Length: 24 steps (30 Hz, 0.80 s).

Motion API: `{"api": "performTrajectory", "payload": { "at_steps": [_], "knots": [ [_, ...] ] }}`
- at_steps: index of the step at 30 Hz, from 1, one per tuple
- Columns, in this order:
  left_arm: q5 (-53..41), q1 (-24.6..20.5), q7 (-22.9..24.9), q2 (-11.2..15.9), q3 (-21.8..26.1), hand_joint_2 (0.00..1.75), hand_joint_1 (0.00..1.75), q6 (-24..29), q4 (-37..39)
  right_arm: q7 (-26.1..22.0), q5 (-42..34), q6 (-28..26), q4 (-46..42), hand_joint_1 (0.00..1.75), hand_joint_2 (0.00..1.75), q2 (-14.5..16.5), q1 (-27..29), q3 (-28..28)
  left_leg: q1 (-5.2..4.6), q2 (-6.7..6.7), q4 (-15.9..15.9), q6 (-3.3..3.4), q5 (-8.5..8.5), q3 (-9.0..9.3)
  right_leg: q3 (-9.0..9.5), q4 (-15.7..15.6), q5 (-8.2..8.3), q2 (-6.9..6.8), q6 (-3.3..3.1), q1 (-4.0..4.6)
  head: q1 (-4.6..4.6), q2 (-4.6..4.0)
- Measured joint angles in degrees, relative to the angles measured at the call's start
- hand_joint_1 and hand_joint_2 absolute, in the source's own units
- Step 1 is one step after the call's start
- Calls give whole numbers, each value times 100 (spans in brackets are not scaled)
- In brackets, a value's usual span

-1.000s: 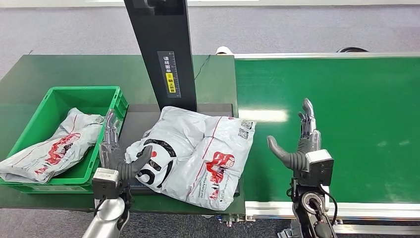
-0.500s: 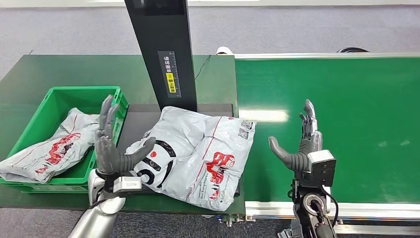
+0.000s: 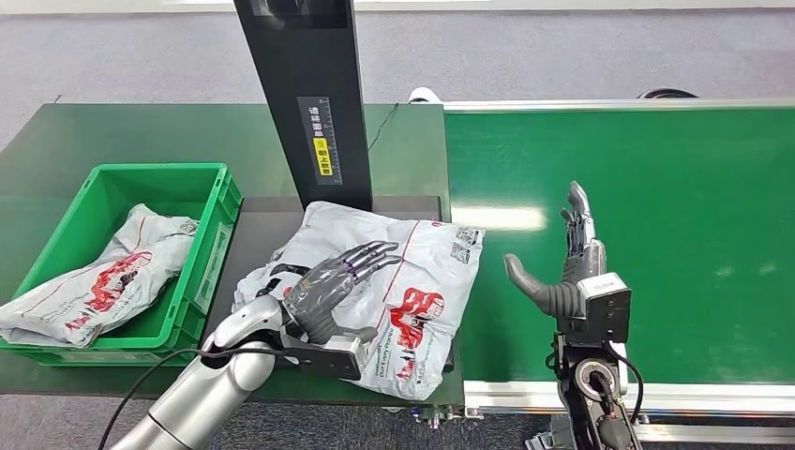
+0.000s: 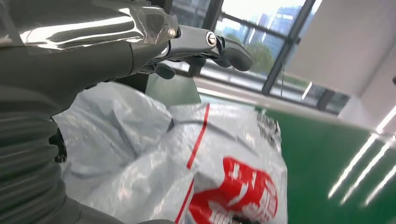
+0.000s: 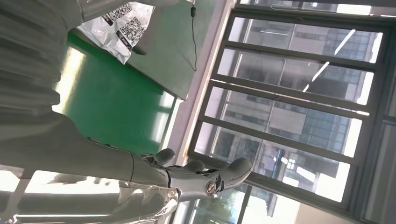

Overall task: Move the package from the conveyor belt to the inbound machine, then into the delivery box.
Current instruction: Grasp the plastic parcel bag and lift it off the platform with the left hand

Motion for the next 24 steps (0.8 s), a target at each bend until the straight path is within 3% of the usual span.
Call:
{"api": "performTrajectory", "payload": {
  "at_steps": [6, 13, 22, 23, 24],
  "knots": [
    [77, -179, 85, 45, -248, 175, 0, -500, 449, 39, 140, 75, -90, 0, 175, 28, 202, -143, 0, 1, 0, 0, -1, -1, -1, 0, 0, 1, 0, 0, 0, 0],
    [77, -288, 117, 64, -373, 175, 0, -582, 734, 38, 173, 87, -150, 0, 175, 49, 302, -215, 0, 2, 0, 0, 0, 0, 0, 0, 0, 1, 0, 0, 0, 0],
    [-354, -674, 885, -98, -615, 175, 0, -915, 1505, 76, 246, 48, -207, 0, 175, 128, 334, -377, 0, 1, 0, 0, -1, 6, 10, 0, 0, 0, 0, 0, -1, 0],
    [-406, -723, 972, -140, -636, 175, 17, -900, 1614, 90, 266, 41, -208, 0, 175, 144, 338, -395, -1, 1, -1, 0, -1, 10, 14, 0, 0, 0, 0, -1, 0, 0],
    [-452, -765, 1050, -179, -652, 175, 60, -874, 1710, 102, 286, 36, -209, 0, 175, 157, 342, -413, -1, 1, -1, 1, -1, 14, 19, 0, 0, 0, 0, -1, 0, 0]
  ]
}}
